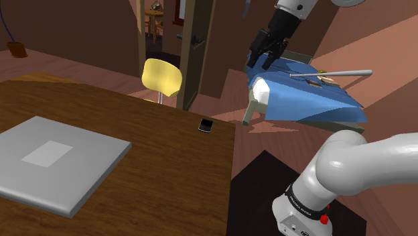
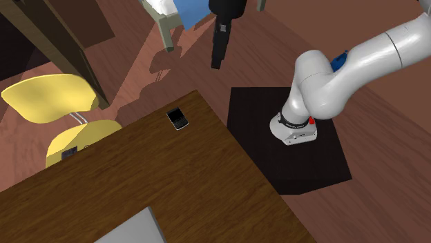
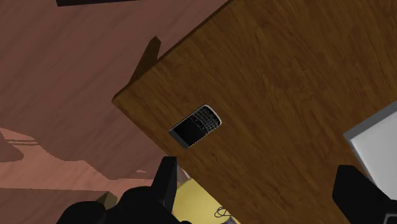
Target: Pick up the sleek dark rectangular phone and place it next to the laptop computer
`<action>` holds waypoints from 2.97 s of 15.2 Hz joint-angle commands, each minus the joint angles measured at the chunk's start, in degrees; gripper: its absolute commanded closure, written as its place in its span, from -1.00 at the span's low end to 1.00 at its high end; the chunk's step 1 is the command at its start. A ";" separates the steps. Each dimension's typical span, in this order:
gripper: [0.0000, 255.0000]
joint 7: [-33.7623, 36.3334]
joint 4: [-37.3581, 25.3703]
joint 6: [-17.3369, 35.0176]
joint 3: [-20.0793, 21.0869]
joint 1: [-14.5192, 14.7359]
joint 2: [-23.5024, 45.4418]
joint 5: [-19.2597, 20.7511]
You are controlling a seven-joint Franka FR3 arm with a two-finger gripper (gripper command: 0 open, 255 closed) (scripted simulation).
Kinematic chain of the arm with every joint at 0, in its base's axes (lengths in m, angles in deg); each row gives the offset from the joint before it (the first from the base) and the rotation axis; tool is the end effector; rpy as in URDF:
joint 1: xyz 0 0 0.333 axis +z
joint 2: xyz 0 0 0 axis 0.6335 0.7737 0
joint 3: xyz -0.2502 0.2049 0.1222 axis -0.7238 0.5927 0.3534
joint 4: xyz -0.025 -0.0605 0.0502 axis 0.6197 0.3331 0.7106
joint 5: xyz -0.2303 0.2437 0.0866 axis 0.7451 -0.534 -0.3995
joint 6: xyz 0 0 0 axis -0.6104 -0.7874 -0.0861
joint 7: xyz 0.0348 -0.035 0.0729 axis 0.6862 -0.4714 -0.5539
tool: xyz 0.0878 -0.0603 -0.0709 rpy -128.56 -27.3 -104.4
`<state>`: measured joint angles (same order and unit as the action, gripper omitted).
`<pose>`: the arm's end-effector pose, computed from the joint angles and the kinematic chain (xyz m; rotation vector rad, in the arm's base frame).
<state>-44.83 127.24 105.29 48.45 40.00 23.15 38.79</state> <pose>0.2449 0.0102 0.6299 -2.9913 0.1541 -0.2418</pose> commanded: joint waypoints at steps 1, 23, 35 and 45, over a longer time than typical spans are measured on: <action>-1.00 0.00 0.00 0.00 0.00 0.00 0.00 0.00; -1.00 28.72 6.91 36.05 8.99 -8.30 35.44 -0.23; -1.00 37.53 4.42 47.52 8.96 -9.49 51.51 2.28; -1.00 37.68 4.69 49.47 8.97 -9.39 53.20 2.48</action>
<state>-7.16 131.93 154.76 57.42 30.61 76.35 41.27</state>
